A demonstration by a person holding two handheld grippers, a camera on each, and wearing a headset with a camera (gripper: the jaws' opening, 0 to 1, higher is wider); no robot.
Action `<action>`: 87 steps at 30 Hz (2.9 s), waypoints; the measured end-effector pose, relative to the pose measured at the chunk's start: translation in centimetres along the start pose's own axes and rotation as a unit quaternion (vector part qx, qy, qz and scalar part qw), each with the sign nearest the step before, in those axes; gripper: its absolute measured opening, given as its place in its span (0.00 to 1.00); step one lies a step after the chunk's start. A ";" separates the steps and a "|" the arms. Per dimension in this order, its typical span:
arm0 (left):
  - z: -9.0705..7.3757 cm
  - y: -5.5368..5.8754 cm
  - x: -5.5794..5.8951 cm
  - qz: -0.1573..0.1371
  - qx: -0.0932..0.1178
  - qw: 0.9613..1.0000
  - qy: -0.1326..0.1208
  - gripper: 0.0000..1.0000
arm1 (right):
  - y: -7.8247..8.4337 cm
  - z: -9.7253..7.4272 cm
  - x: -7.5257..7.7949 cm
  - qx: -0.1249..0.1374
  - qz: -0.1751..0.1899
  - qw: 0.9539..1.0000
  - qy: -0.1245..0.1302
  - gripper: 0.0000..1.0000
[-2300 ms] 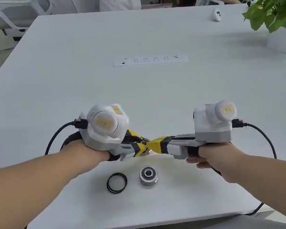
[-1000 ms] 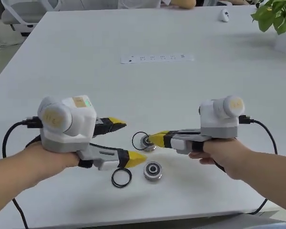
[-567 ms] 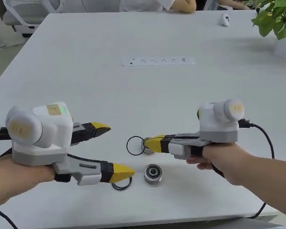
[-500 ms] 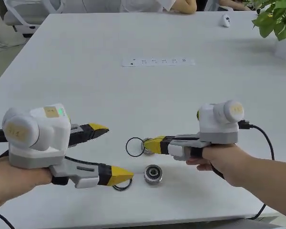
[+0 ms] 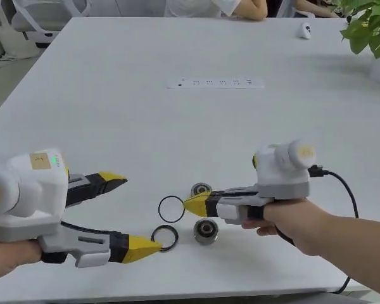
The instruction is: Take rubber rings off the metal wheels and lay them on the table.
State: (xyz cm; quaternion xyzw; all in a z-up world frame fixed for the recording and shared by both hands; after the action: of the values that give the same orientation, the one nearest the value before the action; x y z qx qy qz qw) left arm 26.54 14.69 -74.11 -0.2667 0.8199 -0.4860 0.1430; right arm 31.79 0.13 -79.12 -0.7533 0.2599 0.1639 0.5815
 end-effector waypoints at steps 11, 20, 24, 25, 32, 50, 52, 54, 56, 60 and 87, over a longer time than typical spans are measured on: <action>-1.3 1.0 -0.3 -0.011 -0.004 1.000 -0.017 0.82 | 1.3 1.8 -0.9 -0.042 -0.006 0.999 -0.018 0.00; -1.8 1.5 -0.4 -0.015 -0.006 1.000 -0.024 0.82 | 2.3 2.0 -0.6 -0.069 -0.005 0.998 -0.010 0.00; -1.7 1.5 -0.4 -0.015 -0.006 1.000 -0.024 0.81 | 2.4 2.1 -0.4 -0.077 -0.009 0.997 -0.003 0.00; -1.7 1.6 -0.4 -0.014 -0.007 1.000 -0.024 0.81 | 2.5 2.1 -0.4 -0.079 -0.010 0.997 -0.001 0.00; -1.7 1.7 -0.4 -0.012 -0.010 1.000 -0.025 0.81 | 2.9 2.3 -0.3 -0.092 -0.021 0.996 0.007 0.00; -1.7 1.2 -0.4 -0.013 -0.007 1.000 -0.026 0.81 | 1.0 1.4 -0.4 -0.050 -0.046 0.997 0.029 0.15; -1.7 1.1 -0.3 -0.013 -0.006 1.000 -0.026 0.81 | 0.4 0.9 -0.5 -0.039 -0.049 0.998 0.030 0.16; -1.7 1.0 -0.3 -0.011 -0.006 1.000 -0.025 0.81 | -0.1 0.4 -0.5 -0.029 -0.054 0.998 0.034 0.18; -1.7 1.0 -0.4 -0.011 -0.006 1.000 -0.026 0.81 | -0.4 0.0 -0.6 -0.022 -0.059 0.997 0.037 0.21; -1.8 0.8 -0.4 -0.011 -0.003 1.000 -0.027 0.81 | -1.2 -1.4 -0.9 -0.008 -0.077 0.996 0.043 0.26; -2.8 0.4 -0.5 -0.007 0.002 0.999 -0.039 0.84 | -1.2 -9.8 -3.2 0.021 -0.168 0.980 0.103 0.59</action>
State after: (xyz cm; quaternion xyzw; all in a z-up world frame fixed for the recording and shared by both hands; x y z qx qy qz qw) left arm 25.50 17.14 -73.09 -0.2914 0.8107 -0.4777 0.1721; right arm 29.37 -8.45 -73.80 -0.7867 0.1911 -0.0201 0.5867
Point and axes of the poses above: the centre of the closed fingertips' face, and the gripper's own axes: z roughly forward along the fingers, x roughly to its right, y roughly out of its underside, the point moved 6 cm from there along -z, roughly backward along the fingers, and after that the axes turned 4 degrees about -y, right-handed, at the moved point
